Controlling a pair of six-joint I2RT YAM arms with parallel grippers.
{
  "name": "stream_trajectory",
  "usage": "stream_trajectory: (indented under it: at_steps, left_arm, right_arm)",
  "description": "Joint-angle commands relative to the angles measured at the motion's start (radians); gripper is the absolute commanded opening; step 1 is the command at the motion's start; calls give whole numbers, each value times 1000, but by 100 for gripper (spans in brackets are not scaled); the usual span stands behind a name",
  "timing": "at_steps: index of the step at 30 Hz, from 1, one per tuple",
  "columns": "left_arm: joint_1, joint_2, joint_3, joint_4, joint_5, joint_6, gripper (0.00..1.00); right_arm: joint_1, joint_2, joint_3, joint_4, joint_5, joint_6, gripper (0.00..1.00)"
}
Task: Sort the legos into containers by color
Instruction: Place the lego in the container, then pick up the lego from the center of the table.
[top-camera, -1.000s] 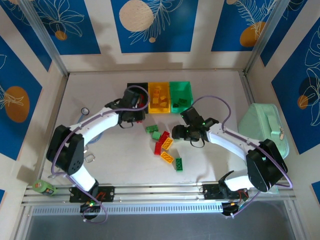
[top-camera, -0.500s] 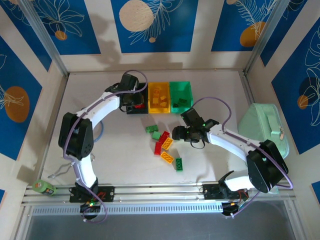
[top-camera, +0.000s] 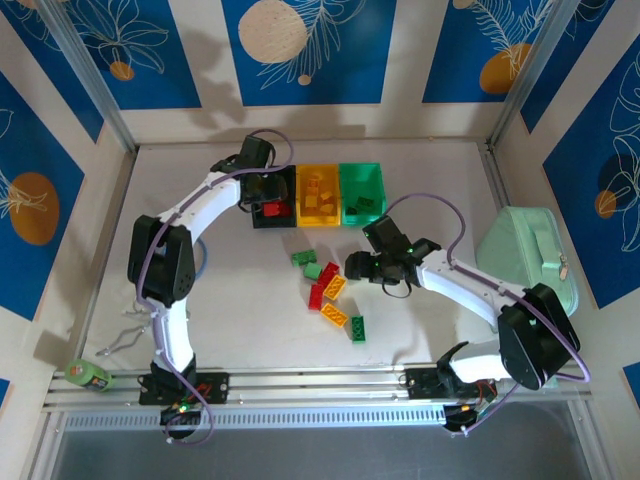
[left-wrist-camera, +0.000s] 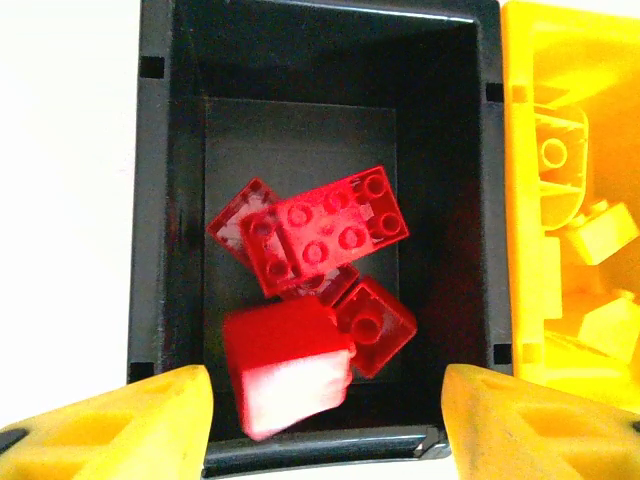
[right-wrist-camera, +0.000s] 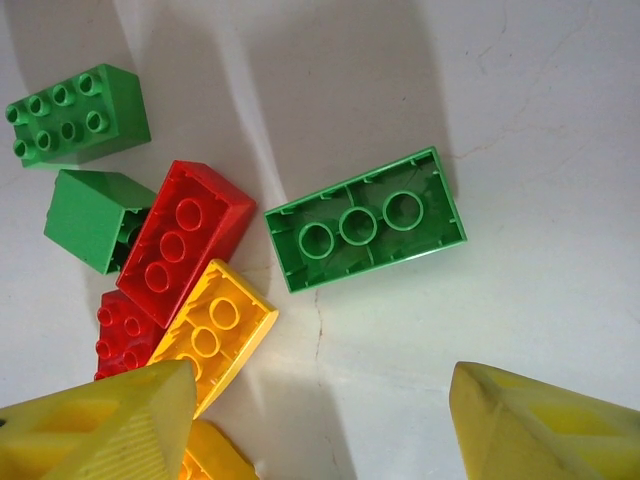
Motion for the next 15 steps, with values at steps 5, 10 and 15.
stream_trajectory:
  at_steps: [5, 10, 15]
  left_arm:
    - [7, -119, -93, 29, -24, 16, 65]
    - [6, -215, -215, 83, -18, 8, 65]
    - [6, -317, -352, 142, -6, -2, 65]
  right_arm:
    - [60, -11, 60, -76, 43, -3, 69]
    - [98, 12, 84, -87, 53, 2, 69]
    - [163, 54, 128, -119, 87, 9, 68]
